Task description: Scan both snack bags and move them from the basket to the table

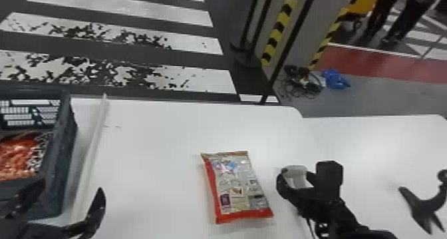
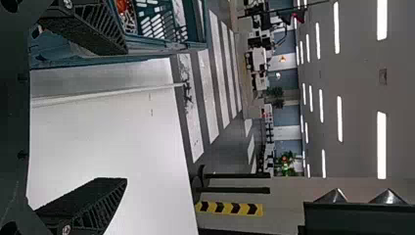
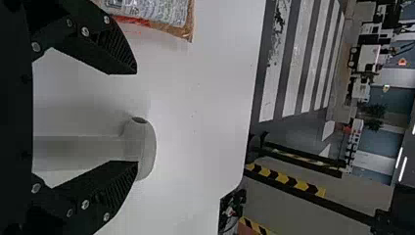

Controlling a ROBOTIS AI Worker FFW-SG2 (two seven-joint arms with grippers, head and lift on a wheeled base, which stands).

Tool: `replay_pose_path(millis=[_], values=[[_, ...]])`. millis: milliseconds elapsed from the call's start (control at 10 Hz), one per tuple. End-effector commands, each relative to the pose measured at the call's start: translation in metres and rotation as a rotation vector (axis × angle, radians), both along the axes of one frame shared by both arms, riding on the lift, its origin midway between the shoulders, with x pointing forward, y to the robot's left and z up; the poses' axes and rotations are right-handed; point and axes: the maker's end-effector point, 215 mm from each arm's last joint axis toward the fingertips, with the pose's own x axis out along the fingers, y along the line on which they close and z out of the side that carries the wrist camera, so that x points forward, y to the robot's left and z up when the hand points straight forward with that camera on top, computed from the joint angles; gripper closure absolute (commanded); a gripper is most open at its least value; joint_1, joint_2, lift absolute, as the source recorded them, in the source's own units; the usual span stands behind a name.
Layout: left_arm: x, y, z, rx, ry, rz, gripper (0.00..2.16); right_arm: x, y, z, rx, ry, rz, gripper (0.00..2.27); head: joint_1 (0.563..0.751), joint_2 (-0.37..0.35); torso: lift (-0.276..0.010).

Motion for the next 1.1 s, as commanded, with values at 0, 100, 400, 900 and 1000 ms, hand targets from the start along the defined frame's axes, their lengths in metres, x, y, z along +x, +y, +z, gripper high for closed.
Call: replay_pose_path(millis=[0, 100, 400, 900, 1000], values=[[0.001, 0.0, 0.0, 0.0, 0.0, 0.001, 0.07, 0.008, -0.018, -0.015, -0.026, 0.02, -0.005, 0.07, 0.695, -0.334, -0.098], [0.0, -0.001, -0.002, -0.003, 0.004, 0.002, 0.07, 0.014, -0.026, -0.02, -0.043, 0.015, 0.0, 0.07, 0.695, -0.347, -0.098], [-0.001, -0.002, -0.007, -0.002, 0.011, 0.002, 0.07, 0.02, -0.063, -0.037, -0.076, 0.039, -0.017, 0.09, 0.695, -0.35, -0.098], [0.002, -0.005, -0.003, 0.013, -0.001, -0.005, 0.07, 0.018, -0.068, -0.057, -0.042, 0.078, -0.008, 1.78, 0.695, -0.35, -0.098], [0.003, -0.004, -0.003, 0.016, -0.003, -0.005, 0.06, 0.018, -0.063, -0.057, -0.04, 0.077, 0.003, 2.25, 0.695, -0.35, -0.098]])
